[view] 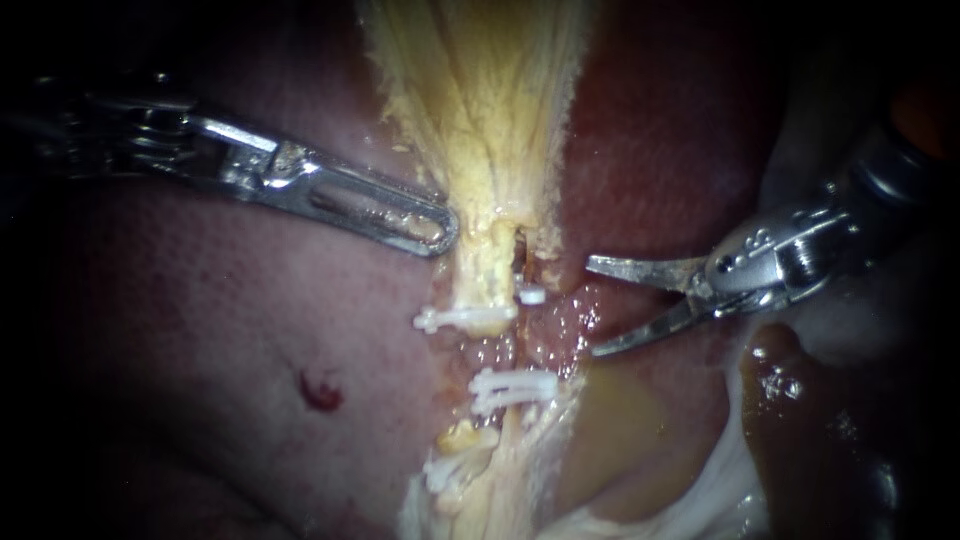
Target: Go to the cutting position right tube
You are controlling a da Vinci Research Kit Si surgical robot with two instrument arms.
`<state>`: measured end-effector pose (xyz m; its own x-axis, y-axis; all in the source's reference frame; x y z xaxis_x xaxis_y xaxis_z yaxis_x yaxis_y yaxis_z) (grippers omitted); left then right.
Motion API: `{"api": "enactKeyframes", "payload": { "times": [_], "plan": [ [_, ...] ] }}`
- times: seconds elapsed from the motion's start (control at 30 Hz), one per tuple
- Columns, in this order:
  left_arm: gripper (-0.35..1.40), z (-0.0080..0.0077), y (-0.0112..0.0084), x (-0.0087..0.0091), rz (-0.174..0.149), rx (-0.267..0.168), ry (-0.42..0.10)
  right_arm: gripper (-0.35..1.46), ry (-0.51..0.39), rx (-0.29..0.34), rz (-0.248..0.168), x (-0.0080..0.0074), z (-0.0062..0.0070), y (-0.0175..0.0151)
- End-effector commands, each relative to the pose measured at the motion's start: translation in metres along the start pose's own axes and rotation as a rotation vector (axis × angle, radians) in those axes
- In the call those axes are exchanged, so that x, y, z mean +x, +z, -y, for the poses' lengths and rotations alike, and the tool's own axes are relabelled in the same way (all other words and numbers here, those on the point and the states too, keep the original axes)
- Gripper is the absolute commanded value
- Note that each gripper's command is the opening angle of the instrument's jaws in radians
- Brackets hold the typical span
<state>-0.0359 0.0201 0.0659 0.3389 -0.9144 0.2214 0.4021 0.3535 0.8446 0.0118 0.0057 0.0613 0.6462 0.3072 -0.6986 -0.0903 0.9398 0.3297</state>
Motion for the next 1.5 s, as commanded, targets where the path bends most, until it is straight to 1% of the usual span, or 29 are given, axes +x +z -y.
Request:
{"api": "enactKeyframes", "payload": {
  "times": [0.03, 0.13, 0.4, 0.5, 0.57, 0.73, 0.83, 0.87, 0.93, 1.0, 1.13, 1.23, 1.37, 1.5],
  "plan": [
    [-0.35, 0.0001, -0.0004, -0.0001, -0.001, 0.001, 0.0, 1.44, 0.0, 0.0, 0.0, 0.0, 0.0, 0.0],
    [-0.35, 0.0003, -0.0016, -0.0002, -0.008, 0.011, -0.001, 1.44, 0.0, 0.0, 0.0, 0.0, 0.0, 0.0],
    [-0.35, 0.0012, -0.0072, -0.0009, 0.022, -0.018, -0.009, 1.44, 0.0, 0.006, -0.001, 0.0, 0.0, 0.0],
    [-0.35, 0.0015, -0.009, -0.0012, 0.033, -0.031, -0.014, 1.44, 0.0, 0.009, -0.002, 0.0, 0.0, 0.0],
    [-0.35, 0.0015, -0.0096, -0.0014, 0.037, -0.035, -0.018, 1.44, 0.0, 0.011, -0.002, 0.0, 0.0, 0.0],
    [-0.35, 0.0016, -0.0094, -0.0014, 0.039, -0.037, -0.019, 1.46, -0.003, 0.033, -0.007, -0.0002, 0.0003, 0.0004],
    [-0.35, 0.0016, -0.0094, -0.0014, 0.039, -0.037, -0.018, 1.46, -0.005, 0.071, -0.015, -0.0005, 0.0005, 0.0011],
    [-0.35, 0.0016, -0.0094, -0.0014, 0.039, -0.037, -0.018, 1.46, -0.013, 0.09, -0.02, -0.0006, 0.0006, 0.0014],
    [-0.35, 0.0016, -0.0094, -0.0014, 0.039, -0.037, -0.018, 1.46, 0.0, 0.129, -0.03, -0.001, 0.0008, 0.0022],
    [-0.35, 0.0016, -0.0094, -0.0014, 0.039, -0.037, -0.019, 1.44, 0.02, 0.15, -0.024, -0.0016, 0.0012, 0.0031],
    [-0.35, 0.0016, -0.0094, -0.0014, 0.039, -0.037, -0.019, 1.39, 0.058, 0.183, 0.005, -0.0028, 0.0018, 0.0051],
    [-0.35, 0.0016, -0.0093, -0.0014, 0.039, -0.037, -0.019, 1.39, 0.071, 0.194, 0.012, -0.0036, 0.0017, 0.0064],
    [-0.35, 0.0016, -0.0092, -0.0014, 0.039, -0.037, -0.018, 1.37, 0.098, 0.217, 0.017, -0.0047, 0.0012, 0.0083],
    [-0.35, 0.0016, -0.0092, -0.0014, 0.04, -0.038, -0.019, 1.36, 0.114, 0.23, 0.02, -0.0053, 0.0007, 0.0098]
  ]
}}
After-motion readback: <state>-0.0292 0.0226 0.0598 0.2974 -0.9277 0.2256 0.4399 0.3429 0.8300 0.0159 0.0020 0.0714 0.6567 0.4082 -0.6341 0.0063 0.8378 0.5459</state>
